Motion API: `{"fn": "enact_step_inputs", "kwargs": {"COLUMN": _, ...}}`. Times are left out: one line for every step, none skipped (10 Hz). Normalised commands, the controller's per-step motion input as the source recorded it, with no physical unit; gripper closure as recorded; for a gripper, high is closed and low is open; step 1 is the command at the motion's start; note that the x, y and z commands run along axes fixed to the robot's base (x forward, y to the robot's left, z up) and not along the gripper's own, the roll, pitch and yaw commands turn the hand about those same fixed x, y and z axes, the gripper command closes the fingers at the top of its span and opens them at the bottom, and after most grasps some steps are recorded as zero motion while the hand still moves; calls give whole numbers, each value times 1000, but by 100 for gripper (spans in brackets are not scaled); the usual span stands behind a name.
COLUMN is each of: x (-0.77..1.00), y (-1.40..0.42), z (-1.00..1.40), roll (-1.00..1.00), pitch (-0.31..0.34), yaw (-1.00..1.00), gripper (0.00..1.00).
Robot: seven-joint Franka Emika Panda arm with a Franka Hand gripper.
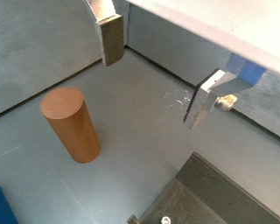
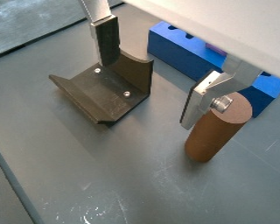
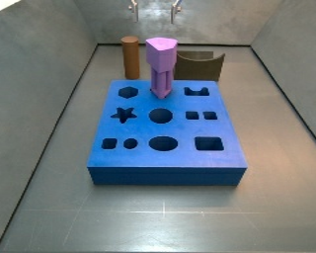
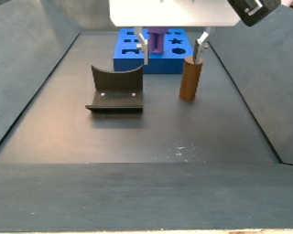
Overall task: Pick up the round object. Move to above the board. Insert the round object.
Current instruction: Pick up the round object.
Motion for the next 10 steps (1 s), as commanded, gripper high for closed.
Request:
{"fn": "enact_step_inputs", "kwargs": {"x": -366, "y": -86, "z": -137, "roll": -37, "pitch": -100, "yaw": 11, "gripper": 0}}
{"fn": "enact_step_inputs", "kwargs": {"x": -603, "y": -389, "z": -100, "roll": 0, "pitch": -206, "yaw": 91, "gripper": 0}}
{"fn": "enact_step_inputs", "kwargs": {"x": -611, "y": -446, "z": -86, "roll": 0, "pitch": -229, "yaw": 151, "gripper": 0}}
{"fn": "enact_step_inputs", "kwargs": {"x": -626, "y": -434, "z": -51, "roll": -37, "pitch": -251, "yaw": 194, "gripper": 0}}
{"fn": "enact_step_inputs", "kwargs": {"x": -500, "y": -377, "z": -129, "roll": -129, "pitch": -214, "yaw": 211, "gripper": 0}}
{"fn": "enact_step_inputs", "kwargs": {"x": -440, "y": -174, "z": -303, "roll": -257, "pitch": -229, "yaw": 109, "gripper": 0}}
{"fn": "enact_step_inputs", "kwargs": {"x": -326, "y": -126, "z": -377, "roll": -314, "pitch": -157, "yaw": 83, "gripper": 0}}
{"fn": "enact_step_inputs", "kwargs": {"x": -134, "y": -183, "z": -406, "roll": -314, "pitch": -86, "yaw": 63, "gripper": 0}}
{"fn": "enact_step_inputs", "kwargs": {"x": 0, "y": -226, "z": -411, "roll": -283, "pitch": -74, "yaw": 60, "gripper": 0}}
{"fn": "enact_step_inputs", "kwargs": {"x": 0, "y": -237, "z": -360, "roll": -269, "pitch": -80, "yaw": 77, "gripper": 0}}
